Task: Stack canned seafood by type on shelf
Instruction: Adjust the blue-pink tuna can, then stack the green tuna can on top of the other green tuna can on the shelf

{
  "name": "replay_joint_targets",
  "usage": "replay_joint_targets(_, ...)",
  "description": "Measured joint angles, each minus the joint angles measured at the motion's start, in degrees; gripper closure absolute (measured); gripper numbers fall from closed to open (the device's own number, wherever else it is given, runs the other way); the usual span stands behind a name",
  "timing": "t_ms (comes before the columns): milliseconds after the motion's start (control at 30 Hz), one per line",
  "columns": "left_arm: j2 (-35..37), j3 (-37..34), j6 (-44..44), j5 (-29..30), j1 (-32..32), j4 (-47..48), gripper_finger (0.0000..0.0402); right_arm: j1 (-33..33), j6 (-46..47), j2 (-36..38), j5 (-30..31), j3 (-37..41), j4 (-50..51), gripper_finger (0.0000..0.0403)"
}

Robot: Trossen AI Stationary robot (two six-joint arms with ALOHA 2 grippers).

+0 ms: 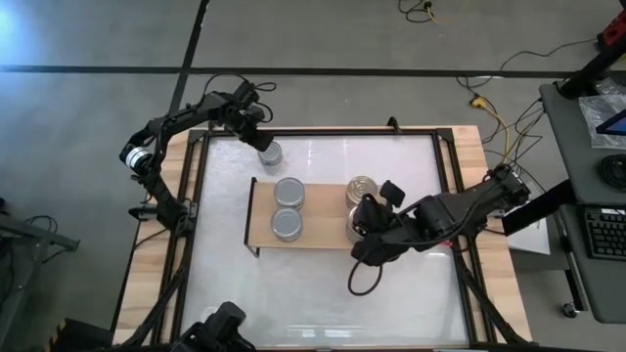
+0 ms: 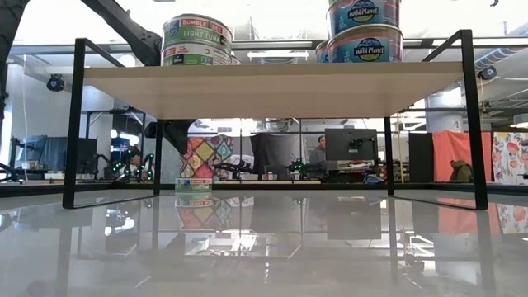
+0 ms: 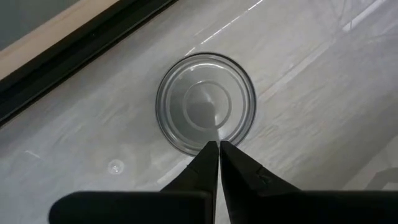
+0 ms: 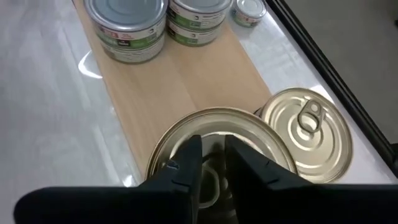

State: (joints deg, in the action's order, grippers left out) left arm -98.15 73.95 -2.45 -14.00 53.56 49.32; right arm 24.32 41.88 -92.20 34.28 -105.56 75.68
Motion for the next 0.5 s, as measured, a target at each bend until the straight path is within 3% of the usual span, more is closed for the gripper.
replay_joint_targets(300, 0.0, -0.2, 1.5, 0.0, 0.0, -0.1, 0.0401, 0.0, -1.6, 0.4, 2.9, -0.3, 0.3, 0.0321)
replay_joint_targets(500, 0.0, -2.3, 4.8, -0.1, 0.0, -2.7, 0.0401, 2.2, -2.5, 1.0, 7.4, -6.1, 0.7, 0.0312)
